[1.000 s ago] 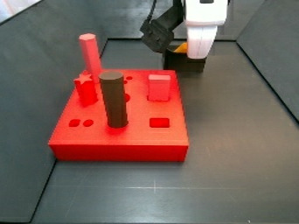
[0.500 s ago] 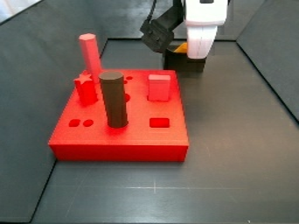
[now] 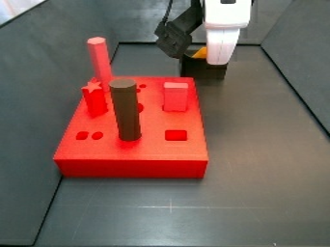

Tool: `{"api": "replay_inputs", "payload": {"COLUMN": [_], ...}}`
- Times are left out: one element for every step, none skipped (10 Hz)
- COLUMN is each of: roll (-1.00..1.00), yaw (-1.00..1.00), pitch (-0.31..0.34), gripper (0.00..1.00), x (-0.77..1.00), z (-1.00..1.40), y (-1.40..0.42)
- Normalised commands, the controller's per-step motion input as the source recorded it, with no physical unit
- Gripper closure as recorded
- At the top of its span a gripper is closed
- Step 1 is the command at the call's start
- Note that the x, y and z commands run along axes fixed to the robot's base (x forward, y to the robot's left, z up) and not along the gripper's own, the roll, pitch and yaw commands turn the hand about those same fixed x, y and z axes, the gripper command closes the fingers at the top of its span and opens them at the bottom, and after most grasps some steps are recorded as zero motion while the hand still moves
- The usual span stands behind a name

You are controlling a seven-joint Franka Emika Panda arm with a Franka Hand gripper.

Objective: Pick up the square-circle object. Move up. Place the square-circle object on the fixture. Regrasp the square-circle object. Move to above the board. Insert the square-circle object.
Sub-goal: Regrasp the square-circle object.

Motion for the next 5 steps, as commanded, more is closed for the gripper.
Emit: {"api": "replay_inputs", "payload": {"roll": [-0.01,-0.01,-0.01,-0.01,-0.01], "yaw": [0.09,0.09,0.09,0.09,0.09], "pitch": [0.204,0.204,0.204,0.204,0.204], "gripper": [0.00,0.00,0.00,0.00,0.00], "x": [0.08,0.08,0.08,0.08,0.08], "z": [0.00,0.00,0.00,0.00,0.00], "y": [-0.02,-0.02,-0.02,-0.02,-0.02]}}
